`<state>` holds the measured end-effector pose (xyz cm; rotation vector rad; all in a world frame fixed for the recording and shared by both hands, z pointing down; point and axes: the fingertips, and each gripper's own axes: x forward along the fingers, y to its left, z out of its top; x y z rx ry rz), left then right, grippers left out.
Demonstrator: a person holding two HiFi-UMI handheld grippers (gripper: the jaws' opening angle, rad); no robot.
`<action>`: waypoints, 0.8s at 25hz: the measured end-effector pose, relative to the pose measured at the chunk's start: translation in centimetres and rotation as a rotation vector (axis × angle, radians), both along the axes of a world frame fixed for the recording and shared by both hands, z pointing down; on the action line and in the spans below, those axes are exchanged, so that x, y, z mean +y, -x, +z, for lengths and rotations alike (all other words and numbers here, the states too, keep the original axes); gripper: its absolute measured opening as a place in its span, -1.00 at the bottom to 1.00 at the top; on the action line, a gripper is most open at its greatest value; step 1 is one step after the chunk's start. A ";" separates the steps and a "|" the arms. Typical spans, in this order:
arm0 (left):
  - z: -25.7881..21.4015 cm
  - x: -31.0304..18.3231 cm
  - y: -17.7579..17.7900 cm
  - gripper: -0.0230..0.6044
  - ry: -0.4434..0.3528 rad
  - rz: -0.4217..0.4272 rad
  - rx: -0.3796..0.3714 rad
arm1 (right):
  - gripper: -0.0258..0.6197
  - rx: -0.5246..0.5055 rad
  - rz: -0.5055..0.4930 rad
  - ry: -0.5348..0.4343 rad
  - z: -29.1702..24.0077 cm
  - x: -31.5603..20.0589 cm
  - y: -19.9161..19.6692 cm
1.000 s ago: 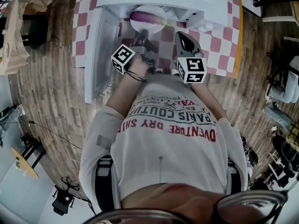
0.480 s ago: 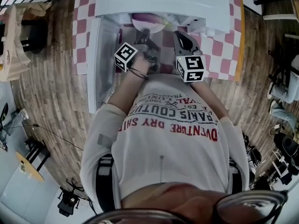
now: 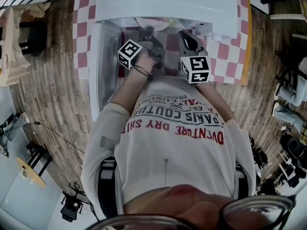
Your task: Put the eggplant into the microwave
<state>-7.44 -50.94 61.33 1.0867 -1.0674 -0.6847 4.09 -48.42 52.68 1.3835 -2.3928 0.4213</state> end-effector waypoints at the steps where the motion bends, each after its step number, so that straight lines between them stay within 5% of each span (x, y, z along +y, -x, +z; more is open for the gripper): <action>1: 0.0 -0.2 0.0 -0.81 0.001 -0.001 0.002 | -0.84 0.001 -0.001 0.003 0.1 -0.1 0.0; 13: 0.5 -1.5 0.1 -0.81 0.012 0.006 -0.014 | -0.84 -0.008 -0.018 0.037 1.1 -0.7 0.7; 19: -0.1 -1.8 0.5 -0.79 0.021 0.043 -0.122 | -0.84 -0.007 -0.023 0.040 1.3 -0.8 1.1; 20: -0.5 -1.9 0.4 -0.67 0.008 0.054 -0.142 | -0.84 -0.008 -0.022 0.041 1.3 -0.8 1.1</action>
